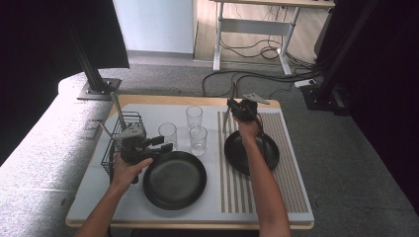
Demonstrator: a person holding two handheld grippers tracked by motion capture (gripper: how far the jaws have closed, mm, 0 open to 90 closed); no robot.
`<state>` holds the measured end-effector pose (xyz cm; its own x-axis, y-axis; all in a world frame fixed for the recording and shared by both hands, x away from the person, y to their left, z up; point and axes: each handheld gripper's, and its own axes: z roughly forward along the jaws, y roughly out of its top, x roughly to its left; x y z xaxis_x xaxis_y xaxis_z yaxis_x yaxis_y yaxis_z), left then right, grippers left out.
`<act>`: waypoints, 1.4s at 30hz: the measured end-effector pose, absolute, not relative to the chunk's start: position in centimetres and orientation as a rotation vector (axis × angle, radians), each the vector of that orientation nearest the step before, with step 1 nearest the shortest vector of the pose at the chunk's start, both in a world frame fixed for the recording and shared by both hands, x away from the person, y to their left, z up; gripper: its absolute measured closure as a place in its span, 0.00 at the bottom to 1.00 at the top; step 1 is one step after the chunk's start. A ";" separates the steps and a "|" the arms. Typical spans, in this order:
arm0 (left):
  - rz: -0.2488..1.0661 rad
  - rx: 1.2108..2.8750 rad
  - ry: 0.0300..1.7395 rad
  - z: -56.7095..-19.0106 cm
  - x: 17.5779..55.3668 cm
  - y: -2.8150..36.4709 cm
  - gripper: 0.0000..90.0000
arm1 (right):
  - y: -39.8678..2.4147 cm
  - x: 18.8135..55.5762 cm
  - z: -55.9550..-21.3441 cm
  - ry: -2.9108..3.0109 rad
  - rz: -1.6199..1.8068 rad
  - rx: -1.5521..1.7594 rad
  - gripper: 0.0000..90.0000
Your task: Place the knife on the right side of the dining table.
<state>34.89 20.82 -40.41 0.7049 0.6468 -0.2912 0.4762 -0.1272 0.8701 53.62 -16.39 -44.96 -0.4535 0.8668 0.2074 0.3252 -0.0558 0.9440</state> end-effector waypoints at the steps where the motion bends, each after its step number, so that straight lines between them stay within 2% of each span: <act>1: 0.186 1.772 0.891 -40.4 34.9 20.8 0.49 | -16.4 53.6 -44.9 1.758 1.531 1.266 0.91; 25: 0.185 1.775 0.872 -40.5 34.7 20.7 0.49 | -18.3 53.3 -44.5 1.758 1.524 1.316 0.90; 42: 0.183 1.779 0.853 -41.0 34.5 20.4 0.49 | -20.9 52.9 -46.0 1.676 1.517 1.371 0.86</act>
